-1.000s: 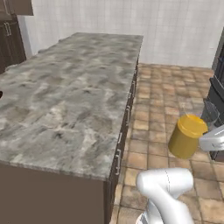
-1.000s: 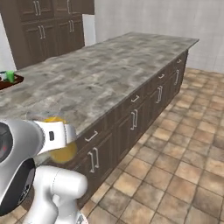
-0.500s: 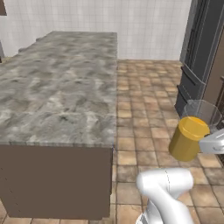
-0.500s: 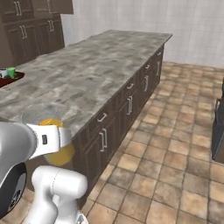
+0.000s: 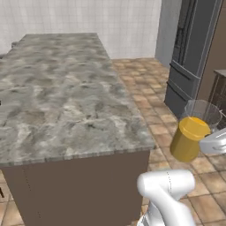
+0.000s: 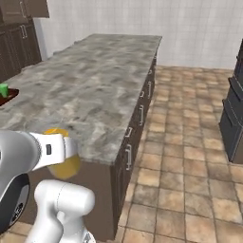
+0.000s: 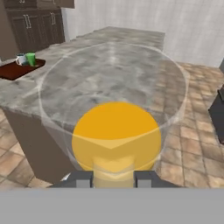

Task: There is a tray on the dining counter. Grab the cup, mug, and pitcher and place them on the tray. The pitcher may be placed next to the tray if it cannot fit the tray.

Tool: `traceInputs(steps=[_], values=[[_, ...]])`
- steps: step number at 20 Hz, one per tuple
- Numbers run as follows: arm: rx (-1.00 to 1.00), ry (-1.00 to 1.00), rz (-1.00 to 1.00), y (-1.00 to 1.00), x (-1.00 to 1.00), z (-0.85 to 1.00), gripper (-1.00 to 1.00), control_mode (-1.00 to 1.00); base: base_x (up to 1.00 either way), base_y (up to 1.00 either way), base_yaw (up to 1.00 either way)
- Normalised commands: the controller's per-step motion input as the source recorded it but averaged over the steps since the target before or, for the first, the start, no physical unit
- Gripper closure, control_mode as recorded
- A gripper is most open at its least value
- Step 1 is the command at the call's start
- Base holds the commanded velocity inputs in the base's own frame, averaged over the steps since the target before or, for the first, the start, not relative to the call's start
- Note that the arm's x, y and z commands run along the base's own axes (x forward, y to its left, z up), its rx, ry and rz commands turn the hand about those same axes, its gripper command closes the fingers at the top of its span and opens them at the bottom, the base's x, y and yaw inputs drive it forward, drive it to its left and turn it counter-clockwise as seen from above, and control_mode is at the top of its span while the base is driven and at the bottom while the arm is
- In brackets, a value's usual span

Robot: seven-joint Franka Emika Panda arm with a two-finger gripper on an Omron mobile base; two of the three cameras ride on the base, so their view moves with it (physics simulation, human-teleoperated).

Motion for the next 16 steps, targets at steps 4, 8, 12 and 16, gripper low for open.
traceInputs(steps=[4,8,12,16], values=[[0.0,0.0,0.0,0.0,0.0,0.0,1.0,1.0,0.09,1.0,-0.25],[0.0,0.0,0.0,0.0,0.0,0.0,1.0,1.0,0.0,1.0,-0.17],[0.0,0.0,0.0,0.0,0.0,0.0,1.0,1.0,0.28,1.0,-0.13],[0.0,0.0,0.0,0.0,0.0,0.0,1.0,1.0,0.77,1.0,-0.19]])
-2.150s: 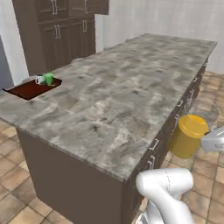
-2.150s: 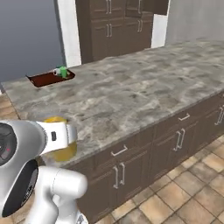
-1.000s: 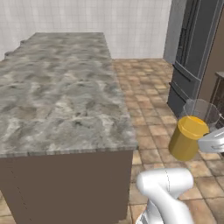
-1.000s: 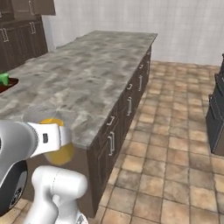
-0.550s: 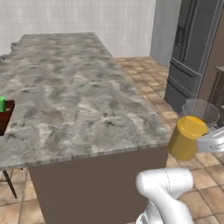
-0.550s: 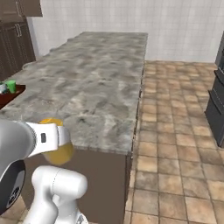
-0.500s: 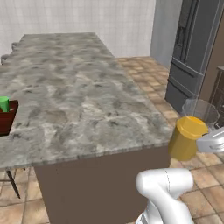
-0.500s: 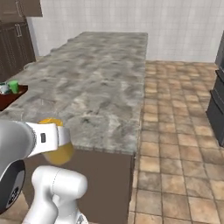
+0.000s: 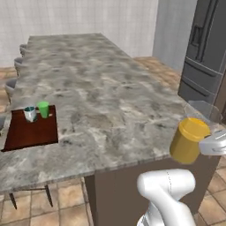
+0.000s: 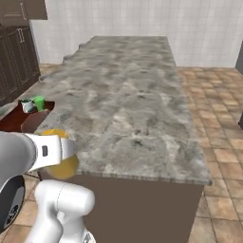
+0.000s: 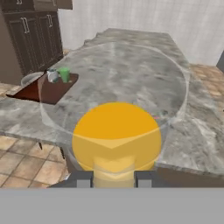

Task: There is a tray on the dining counter. Grab the cup, mug, and pitcher and place them on the tray. The pitcher may be placed next to the tray if it cannot fit the tray.

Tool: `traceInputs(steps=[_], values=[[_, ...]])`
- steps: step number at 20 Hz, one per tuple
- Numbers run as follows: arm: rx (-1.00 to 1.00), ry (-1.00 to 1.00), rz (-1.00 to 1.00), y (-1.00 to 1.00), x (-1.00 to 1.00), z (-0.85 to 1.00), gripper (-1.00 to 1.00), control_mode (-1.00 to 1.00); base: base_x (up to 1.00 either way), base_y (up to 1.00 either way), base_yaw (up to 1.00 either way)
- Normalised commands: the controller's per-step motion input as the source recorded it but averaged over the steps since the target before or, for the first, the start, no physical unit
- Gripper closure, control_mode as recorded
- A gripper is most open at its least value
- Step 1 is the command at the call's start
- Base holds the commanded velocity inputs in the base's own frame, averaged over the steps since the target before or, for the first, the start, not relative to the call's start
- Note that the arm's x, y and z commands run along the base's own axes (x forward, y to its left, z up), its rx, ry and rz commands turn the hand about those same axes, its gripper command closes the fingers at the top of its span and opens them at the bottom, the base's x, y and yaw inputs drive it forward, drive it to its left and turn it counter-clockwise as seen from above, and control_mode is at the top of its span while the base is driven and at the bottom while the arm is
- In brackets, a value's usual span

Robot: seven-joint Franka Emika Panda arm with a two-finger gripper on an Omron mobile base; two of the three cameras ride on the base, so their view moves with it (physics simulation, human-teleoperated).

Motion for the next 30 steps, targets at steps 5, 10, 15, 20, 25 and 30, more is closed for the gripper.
traceInputs(steps=[5,10,15,20,25,30], values=[[0.0,0.0,0.0,0.0,0.0,0.0,1.0,1.0,0.83,1.0,-0.14],[0.0,0.0,0.0,0.0,0.0,0.0,1.0,1.0,0.41,1.0,-0.11],[0.0,0.0,0.0,0.0,0.0,0.0,1.0,1.0,-0.34,1.0,0.0],[0.0,0.0,0.0,0.0,0.0,0.0,1.0,1.0,-0.97,1.0,-0.03],[0.0,0.0,0.0,0.0,0.0,0.0,1.0,1.0,-0.18,0.99,-0.13],[0.0,0.0,0.0,0.0,0.0,0.0,1.0,1.0,0.05,0.82,-0.55]])
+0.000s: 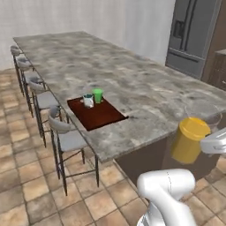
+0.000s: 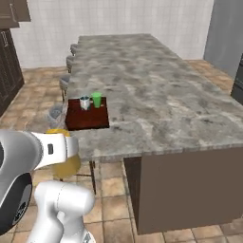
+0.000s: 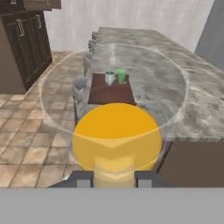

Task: There is a tray on the dining counter. Grab the cup, mug, and pitcher and place them on the tray. The pitcher may be placed next to the tray if it cannot fit the tray.

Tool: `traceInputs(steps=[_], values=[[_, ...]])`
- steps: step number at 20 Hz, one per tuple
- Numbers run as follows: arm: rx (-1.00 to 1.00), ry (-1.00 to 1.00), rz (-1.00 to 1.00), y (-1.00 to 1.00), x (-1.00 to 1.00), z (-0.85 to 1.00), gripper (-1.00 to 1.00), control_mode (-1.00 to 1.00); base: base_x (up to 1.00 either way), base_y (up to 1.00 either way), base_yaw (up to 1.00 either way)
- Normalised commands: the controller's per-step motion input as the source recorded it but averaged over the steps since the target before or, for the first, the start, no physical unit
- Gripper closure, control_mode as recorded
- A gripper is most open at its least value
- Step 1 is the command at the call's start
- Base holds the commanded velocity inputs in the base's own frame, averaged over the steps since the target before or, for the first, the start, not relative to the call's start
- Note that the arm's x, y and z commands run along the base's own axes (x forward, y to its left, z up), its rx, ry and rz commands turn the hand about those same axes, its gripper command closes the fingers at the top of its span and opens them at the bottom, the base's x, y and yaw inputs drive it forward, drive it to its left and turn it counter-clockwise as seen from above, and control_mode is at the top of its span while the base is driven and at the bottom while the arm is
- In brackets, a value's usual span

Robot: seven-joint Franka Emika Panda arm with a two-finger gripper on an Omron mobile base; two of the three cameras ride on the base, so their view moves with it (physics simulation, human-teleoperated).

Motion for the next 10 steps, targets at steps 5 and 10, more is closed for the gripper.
traceInputs(steps=[5,10], values=[[0.0,0.0,0.0,0.0,0.0,0.0,1.0,1.0,0.18,0.43,-0.84],[0.0,0.0,0.0,0.0,0.0,0.0,1.0,1.0,0.08,0.38,-0.86]])
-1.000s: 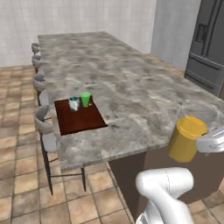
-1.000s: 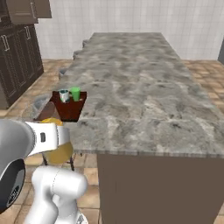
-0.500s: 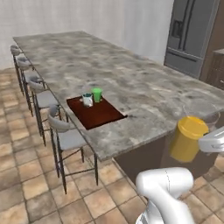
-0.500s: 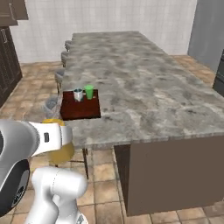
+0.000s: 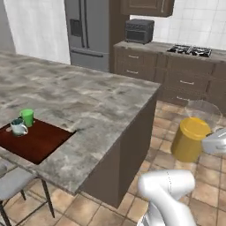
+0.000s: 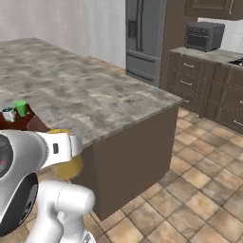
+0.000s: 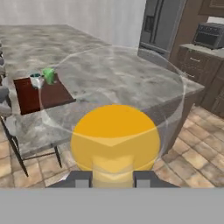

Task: There is a tray on the dining counter. Grab the cup, mug, and pitcher and place them on the tray. The pitcher may be placed next to the tray if it cannot fit the tray.

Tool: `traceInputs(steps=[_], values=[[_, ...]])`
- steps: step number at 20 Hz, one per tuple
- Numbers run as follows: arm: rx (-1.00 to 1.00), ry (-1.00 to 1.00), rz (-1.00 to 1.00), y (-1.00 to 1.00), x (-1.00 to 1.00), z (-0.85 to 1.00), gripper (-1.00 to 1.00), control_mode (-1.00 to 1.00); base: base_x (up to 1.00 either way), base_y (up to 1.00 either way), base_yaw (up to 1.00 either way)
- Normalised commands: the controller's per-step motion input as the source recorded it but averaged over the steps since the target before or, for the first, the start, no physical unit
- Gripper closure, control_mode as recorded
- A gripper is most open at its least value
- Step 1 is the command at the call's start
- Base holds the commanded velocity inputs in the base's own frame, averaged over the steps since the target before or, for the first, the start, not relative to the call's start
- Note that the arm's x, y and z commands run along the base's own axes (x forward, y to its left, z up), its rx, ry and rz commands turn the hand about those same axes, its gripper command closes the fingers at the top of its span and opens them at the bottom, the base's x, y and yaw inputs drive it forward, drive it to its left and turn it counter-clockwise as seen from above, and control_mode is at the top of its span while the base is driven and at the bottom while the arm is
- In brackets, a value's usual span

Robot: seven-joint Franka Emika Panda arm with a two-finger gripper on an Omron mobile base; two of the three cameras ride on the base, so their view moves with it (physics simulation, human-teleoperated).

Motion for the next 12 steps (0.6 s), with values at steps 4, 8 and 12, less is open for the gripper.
traceInputs(steps=[4,8,12], values=[[0.0,0.0,0.0,0.0,0.0,0.0,1.0,1.0,0.07,0.55,-0.8],[0.0,0.0,0.0,0.0,0.0,0.0,1.0,1.0,0.0,0.96,-0.56],[0.0,0.0,0.0,0.0,0.0,0.0,1.0,1.0,0.0,1.0,-0.18]])
